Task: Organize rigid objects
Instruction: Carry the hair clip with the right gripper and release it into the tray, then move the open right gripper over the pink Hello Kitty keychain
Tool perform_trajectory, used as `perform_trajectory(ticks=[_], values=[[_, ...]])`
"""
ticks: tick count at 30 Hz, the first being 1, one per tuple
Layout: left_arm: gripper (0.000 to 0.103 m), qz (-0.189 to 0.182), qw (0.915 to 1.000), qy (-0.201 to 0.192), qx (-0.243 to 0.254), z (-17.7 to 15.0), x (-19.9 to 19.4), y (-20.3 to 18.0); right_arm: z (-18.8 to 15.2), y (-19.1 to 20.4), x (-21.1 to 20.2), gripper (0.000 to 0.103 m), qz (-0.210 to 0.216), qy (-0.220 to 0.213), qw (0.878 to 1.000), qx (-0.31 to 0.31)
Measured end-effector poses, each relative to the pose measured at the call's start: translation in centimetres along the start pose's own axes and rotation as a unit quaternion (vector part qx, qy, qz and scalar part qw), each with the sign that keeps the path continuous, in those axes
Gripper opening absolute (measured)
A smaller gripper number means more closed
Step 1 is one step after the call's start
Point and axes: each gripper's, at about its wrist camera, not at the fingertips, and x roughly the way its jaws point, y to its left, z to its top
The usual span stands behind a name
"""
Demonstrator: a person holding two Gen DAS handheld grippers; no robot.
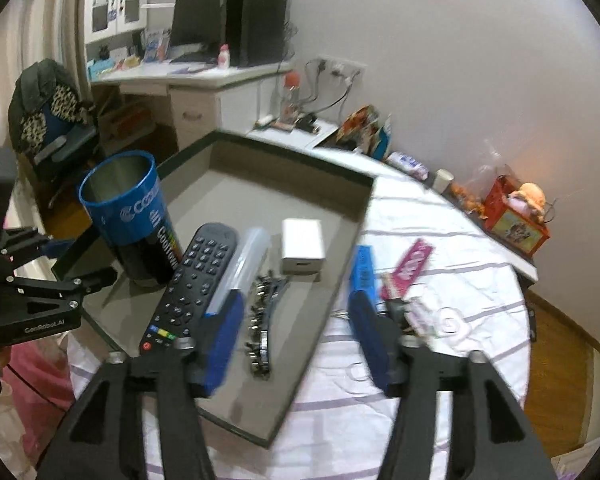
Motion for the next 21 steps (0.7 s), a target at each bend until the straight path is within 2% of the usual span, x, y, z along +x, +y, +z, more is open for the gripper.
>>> perform_trajectory(ticks=[4, 8, 12, 21], values=[[0.054, 0.003, 1.0000, 0.000, -0.001, -0.1, 0.0, 0.0, -0.3, -1.8, -1.2, 0.067, -0.007, -0.017, 1.000, 0.019], [0.054, 0.004, 1.0000, 0.000, -0.001, -0.1, 0.1, 0.0, -1.1, -3.9, -1.7, 0.078, -0.025, -0.028, 0.998, 0.045], [0.054, 0.004, 1.0000, 0.000, 0.000, -0.1, 0.1, 0.0, -2.2, -6.0, -1.3, 0.078, -0.030, -0.019, 0.996, 0.079], [0.054, 0.004, 1.0000, 0.000, 0.000, -0.1, 0.0, 0.1, -4.8, -8.5, 0.2, 0.078, -0.040, 0.011, 0.993, 0.107]])
